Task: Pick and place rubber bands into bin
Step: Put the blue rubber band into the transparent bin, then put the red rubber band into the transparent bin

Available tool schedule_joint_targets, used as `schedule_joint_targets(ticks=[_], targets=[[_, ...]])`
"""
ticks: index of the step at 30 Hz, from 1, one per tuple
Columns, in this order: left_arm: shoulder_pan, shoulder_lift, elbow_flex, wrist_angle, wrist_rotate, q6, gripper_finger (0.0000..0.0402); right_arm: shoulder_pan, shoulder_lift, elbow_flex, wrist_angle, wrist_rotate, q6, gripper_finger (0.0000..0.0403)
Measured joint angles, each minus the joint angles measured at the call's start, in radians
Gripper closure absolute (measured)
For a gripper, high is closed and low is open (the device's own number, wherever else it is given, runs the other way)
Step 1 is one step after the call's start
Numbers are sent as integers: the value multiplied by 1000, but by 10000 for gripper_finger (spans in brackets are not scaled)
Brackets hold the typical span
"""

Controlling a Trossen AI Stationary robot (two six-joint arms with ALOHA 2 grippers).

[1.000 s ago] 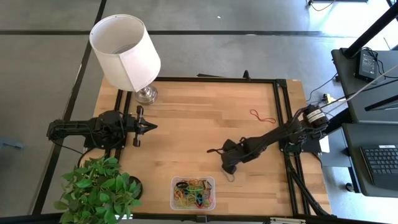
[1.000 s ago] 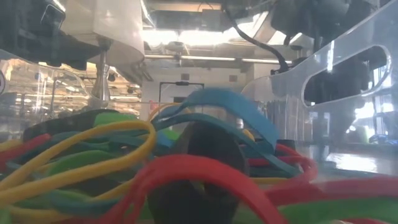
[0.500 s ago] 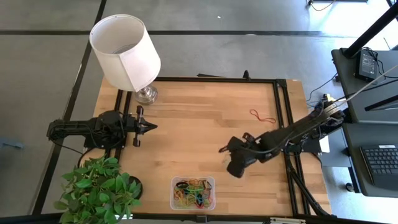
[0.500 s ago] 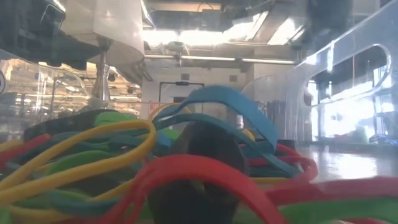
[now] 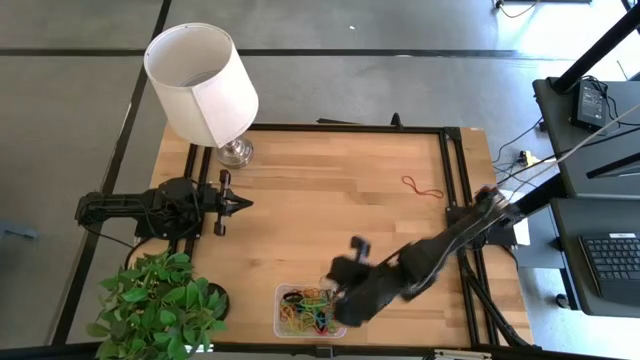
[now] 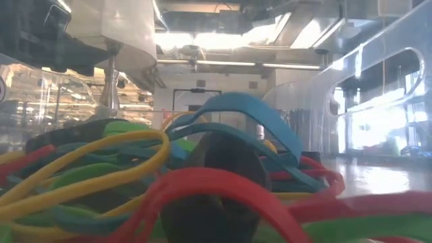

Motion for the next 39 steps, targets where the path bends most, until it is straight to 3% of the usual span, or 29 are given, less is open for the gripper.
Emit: schedule_joint_targets(ticks=[7,13,16,21,32,35,39], targets=[[0,0,0,0,0,0,397,0,267,180,-1,-5,-58,403],[0,0,0,0,0,-1,398,-28,424,218,-2,-73,-43,402],[0,0,0,0,0,0,398,-43,467,218,-7,-172,9,391],[0,0,0,0,0,0,398,-55,478,219,-7,-313,34,346],[0,0,0,0,0,0,398,-62,433,220,-87,-315,13,217],[0,0,0,0,0,-1,398,-62,412,220,-143,-303,-26,201],[0,0,0,1,0,-1,398,-62,384,219,-183,-281,-137,208]])
